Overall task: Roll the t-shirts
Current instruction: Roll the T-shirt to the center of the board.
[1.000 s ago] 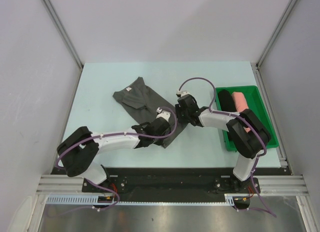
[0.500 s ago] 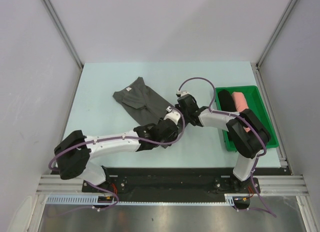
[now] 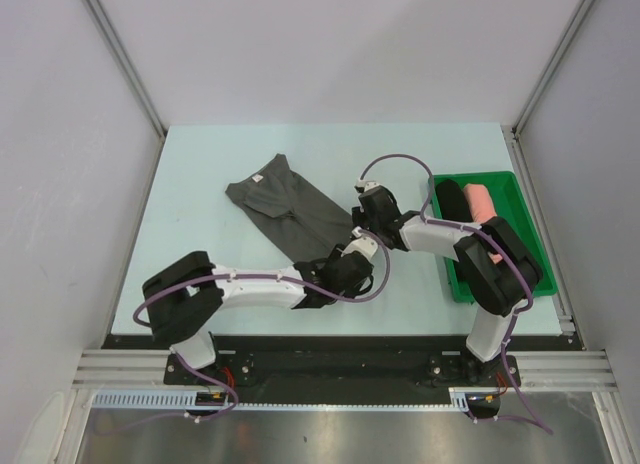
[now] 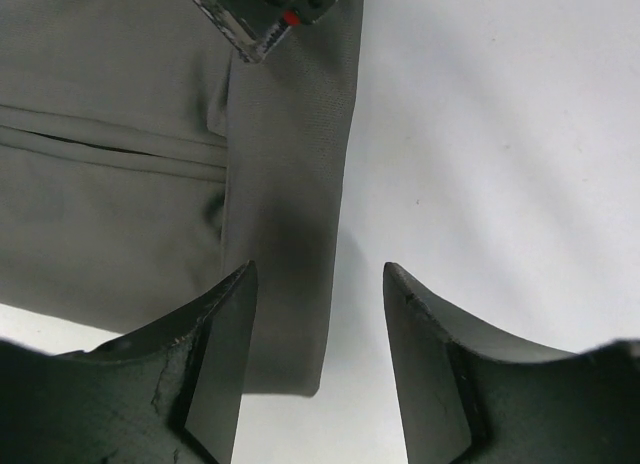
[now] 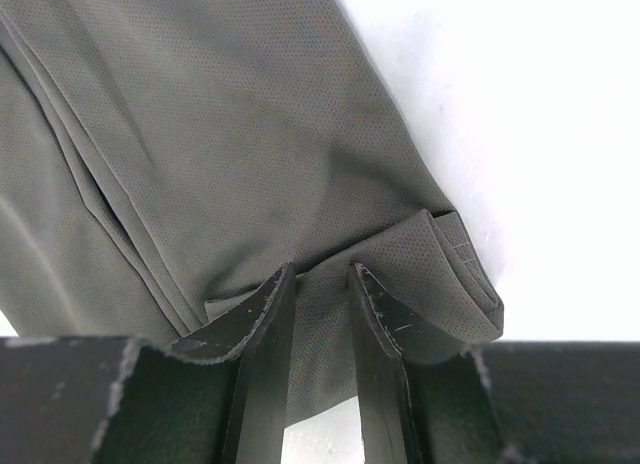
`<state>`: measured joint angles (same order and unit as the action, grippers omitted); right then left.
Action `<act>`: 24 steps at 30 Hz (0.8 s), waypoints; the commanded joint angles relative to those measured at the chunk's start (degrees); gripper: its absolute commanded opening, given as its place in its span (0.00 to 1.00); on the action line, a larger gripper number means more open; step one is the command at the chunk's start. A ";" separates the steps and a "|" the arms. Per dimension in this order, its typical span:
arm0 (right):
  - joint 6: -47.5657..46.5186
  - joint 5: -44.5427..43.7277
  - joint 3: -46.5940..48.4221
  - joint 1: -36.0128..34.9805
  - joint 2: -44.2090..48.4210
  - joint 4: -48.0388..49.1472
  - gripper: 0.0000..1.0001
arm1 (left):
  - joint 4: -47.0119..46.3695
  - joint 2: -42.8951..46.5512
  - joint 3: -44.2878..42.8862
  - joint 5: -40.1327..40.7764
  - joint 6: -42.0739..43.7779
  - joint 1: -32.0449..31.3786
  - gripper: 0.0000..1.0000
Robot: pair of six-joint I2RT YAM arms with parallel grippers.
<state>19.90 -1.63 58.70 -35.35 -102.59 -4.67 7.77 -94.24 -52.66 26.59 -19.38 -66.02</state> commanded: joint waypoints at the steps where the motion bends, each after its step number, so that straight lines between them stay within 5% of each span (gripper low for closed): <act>1: 0.66 1.10 0.98 0.64 -1.83 -1.84 0.33 | -2.94 -2.79 -2.62 2.85 1.36 -0.43 0.59; 15: 0.67 1.01 0.98 1.25 -1.74 -1.93 0.33 | -0.57 -8.24 -3.58 5.66 0.31 -0.43 0.59; 24: 0.75 1.01 0.98 1.34 -1.13 -1.84 0.33 | -0.03 -8.42 -3.59 7.69 -0.75 -0.51 0.35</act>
<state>20.84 0.03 58.74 -34.39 -102.65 -4.71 7.07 -102.35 -54.85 32.60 -19.44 -66.26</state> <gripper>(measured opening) 0.326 0.393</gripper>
